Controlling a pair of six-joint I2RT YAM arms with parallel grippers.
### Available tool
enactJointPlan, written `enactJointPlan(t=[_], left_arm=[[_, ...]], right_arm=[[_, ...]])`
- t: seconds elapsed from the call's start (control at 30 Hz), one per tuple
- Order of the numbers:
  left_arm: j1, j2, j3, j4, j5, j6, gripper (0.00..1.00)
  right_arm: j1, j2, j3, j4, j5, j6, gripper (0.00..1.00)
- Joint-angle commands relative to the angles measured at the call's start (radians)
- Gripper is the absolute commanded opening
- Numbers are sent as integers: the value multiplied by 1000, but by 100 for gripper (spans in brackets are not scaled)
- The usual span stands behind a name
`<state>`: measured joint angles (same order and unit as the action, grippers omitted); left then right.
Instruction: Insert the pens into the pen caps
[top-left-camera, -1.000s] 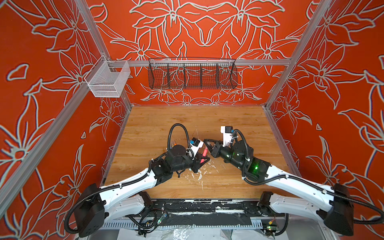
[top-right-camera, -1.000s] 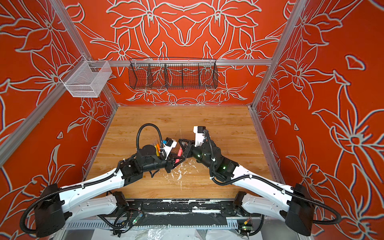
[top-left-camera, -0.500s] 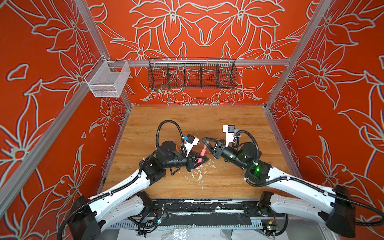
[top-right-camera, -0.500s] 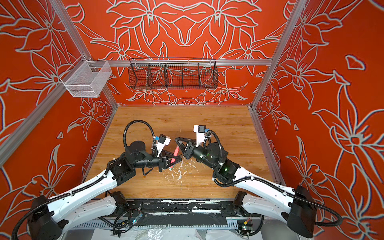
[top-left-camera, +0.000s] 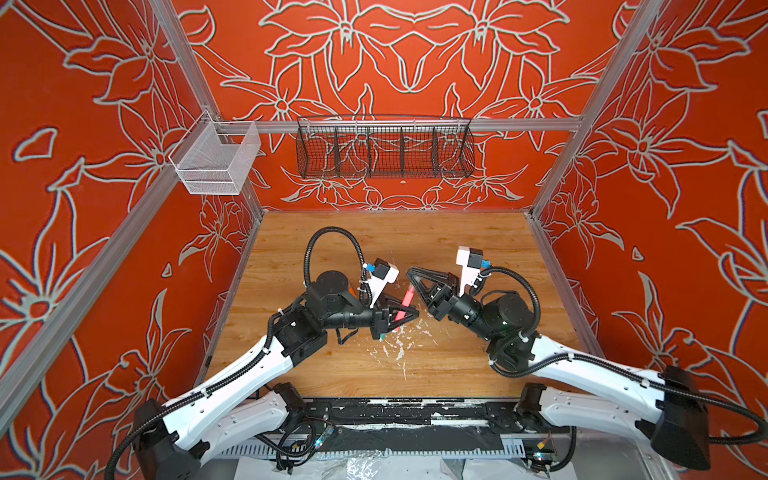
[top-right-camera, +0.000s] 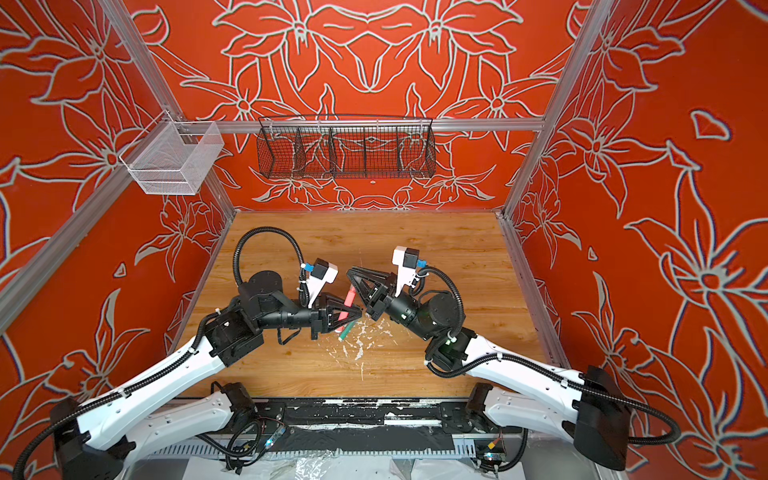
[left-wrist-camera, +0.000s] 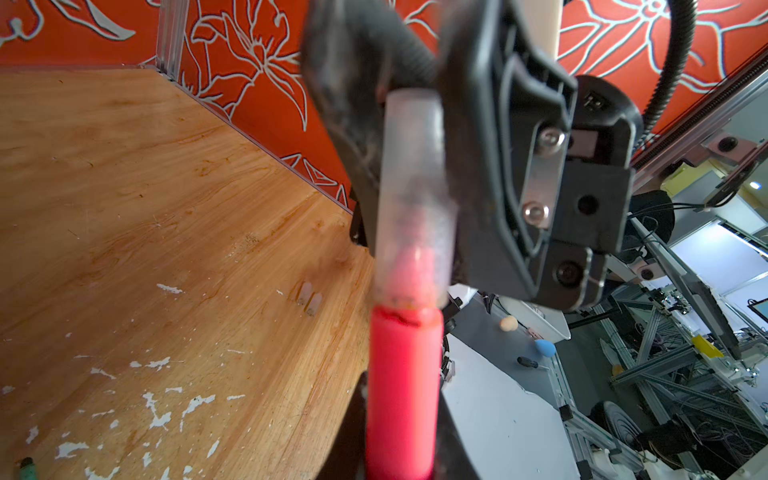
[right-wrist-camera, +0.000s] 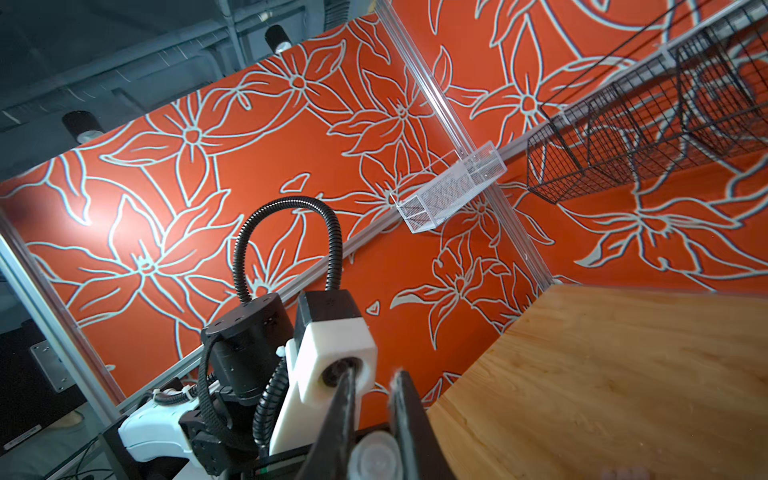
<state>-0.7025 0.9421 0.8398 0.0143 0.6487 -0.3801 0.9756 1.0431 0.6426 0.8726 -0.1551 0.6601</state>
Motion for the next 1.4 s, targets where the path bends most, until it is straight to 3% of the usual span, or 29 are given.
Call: enactJointPlan(t=[0.0,0.13,0.23,0.33,0.47,0.57,0.7,0.9,1.0,1.1,1.27,1.37], left_arm=[[92,-11,117,283,-251,-66,0],[97,-33,100,336,-210,-46,0],[96,-61,78,345,-208,-34,0],[97,-100,41,344,-240,-21,0],[97,-136,10,324,-280,-8,0],[97,-141,0,316,-304,-4,0],[95,-126,-2,318,-288,-6,0],[76,-105,-10,296,-258,13,0],[50,-110,-31,268,-299,34,0],[23,-133,-74,246,-404,49,0],[15,-184,-163,191,-602,29,0],[15,-204,-228,203,-623,16,0]], right_arm=[[126,67,-103,-12,-493,-26,0],[127,105,-129,118,-577,-20,0],[126,101,-132,109,-578,-31,0],[126,60,-127,21,-538,-71,0],[133,-11,-110,-227,-346,-165,3],[155,-38,-92,-349,-220,-204,13],[170,-20,-108,-260,-250,-176,22],[179,54,-56,-194,-271,-135,23],[181,68,-12,-232,-244,-143,25],[181,53,19,-308,-169,-150,35],[181,-50,34,-483,-18,-167,61],[180,-132,44,-594,51,-172,66]])
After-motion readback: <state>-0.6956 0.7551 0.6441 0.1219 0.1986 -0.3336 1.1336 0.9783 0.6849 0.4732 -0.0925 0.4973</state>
